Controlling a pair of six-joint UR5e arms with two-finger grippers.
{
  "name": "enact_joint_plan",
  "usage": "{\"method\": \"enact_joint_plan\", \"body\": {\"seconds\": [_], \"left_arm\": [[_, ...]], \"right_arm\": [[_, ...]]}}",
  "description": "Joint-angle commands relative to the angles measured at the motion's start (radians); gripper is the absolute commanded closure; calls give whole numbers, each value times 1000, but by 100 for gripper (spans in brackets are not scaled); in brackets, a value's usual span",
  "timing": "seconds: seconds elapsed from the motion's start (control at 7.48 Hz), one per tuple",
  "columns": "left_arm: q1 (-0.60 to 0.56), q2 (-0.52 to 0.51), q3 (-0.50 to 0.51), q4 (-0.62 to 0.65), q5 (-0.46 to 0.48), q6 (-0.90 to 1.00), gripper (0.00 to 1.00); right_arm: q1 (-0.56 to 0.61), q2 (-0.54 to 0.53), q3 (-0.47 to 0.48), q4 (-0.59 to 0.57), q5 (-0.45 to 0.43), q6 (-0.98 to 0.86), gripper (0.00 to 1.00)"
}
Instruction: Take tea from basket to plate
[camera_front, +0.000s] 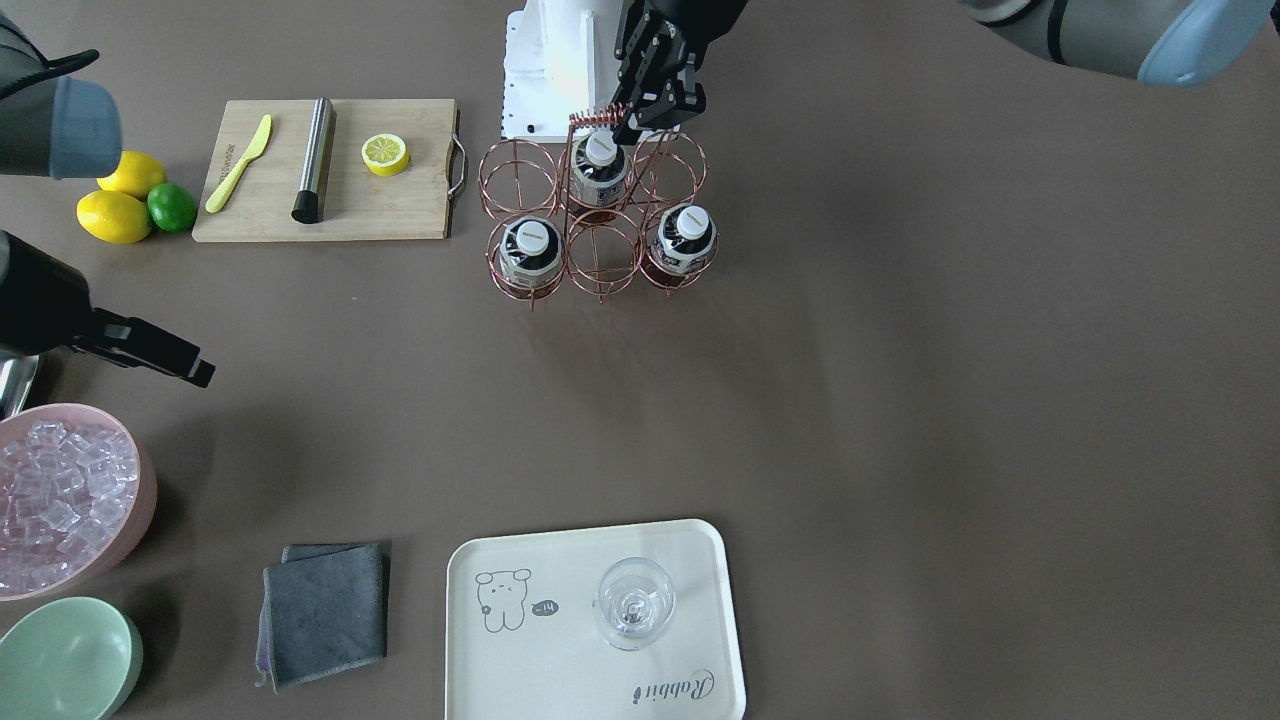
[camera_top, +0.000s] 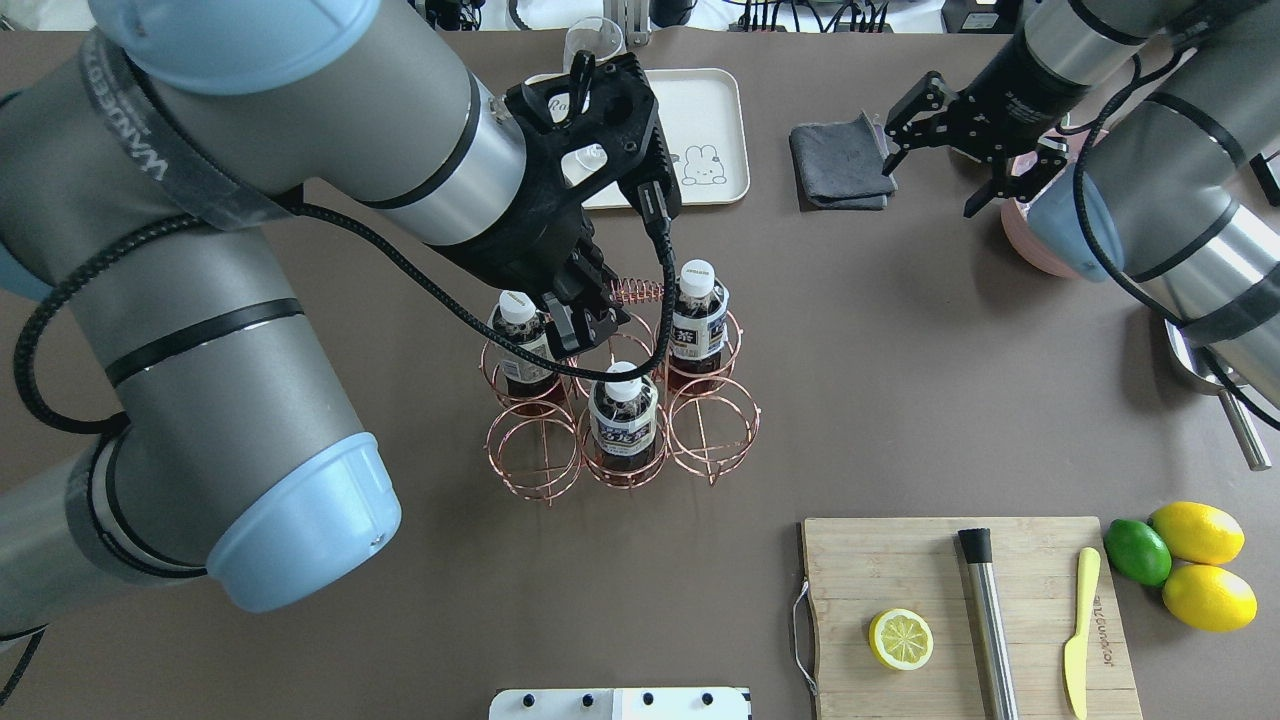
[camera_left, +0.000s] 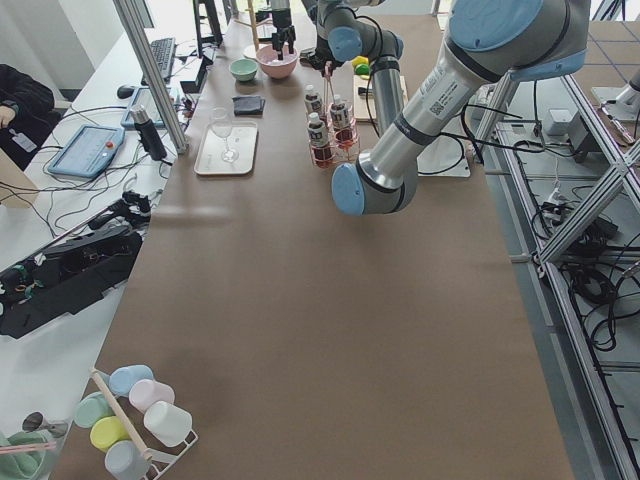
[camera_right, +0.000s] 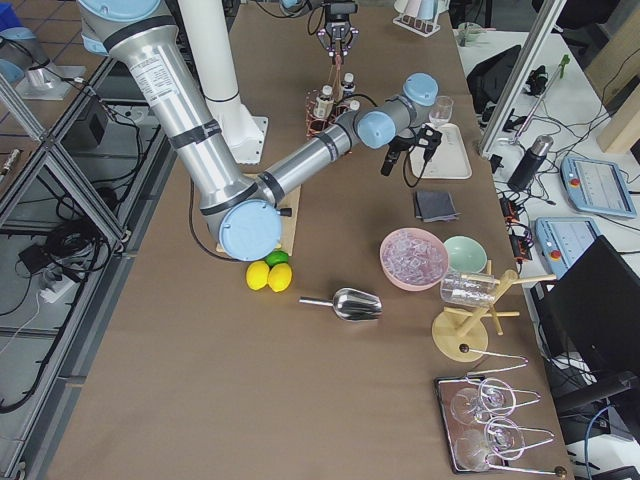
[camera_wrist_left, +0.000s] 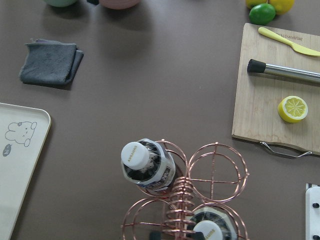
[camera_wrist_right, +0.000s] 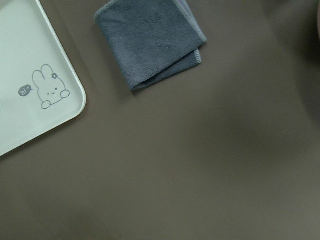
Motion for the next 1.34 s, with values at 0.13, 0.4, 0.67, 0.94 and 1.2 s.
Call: {"method": "enact_joint_plan", "body": {"seconds": [0.13, 0.4, 0.67, 0.94, 1.2], "left_arm": [[24, 1, 6, -4, 18, -1, 100], [24, 0, 38, -20, 18, 2, 100], [20, 16, 61, -71, 18, 2, 100], [14, 30, 61, -74, 18, 25, 100], [11, 32, 60, -74, 16, 25, 100]], "right_arm": [[-52, 92, -43, 1, 151, 152, 1], [-87, 139, -46, 0, 223, 252, 2], [-164, 197, -58, 0, 214, 315, 5], [-209, 210, -58, 0, 205, 331, 6], [-241, 205, -60, 1, 202, 341, 11]]}}
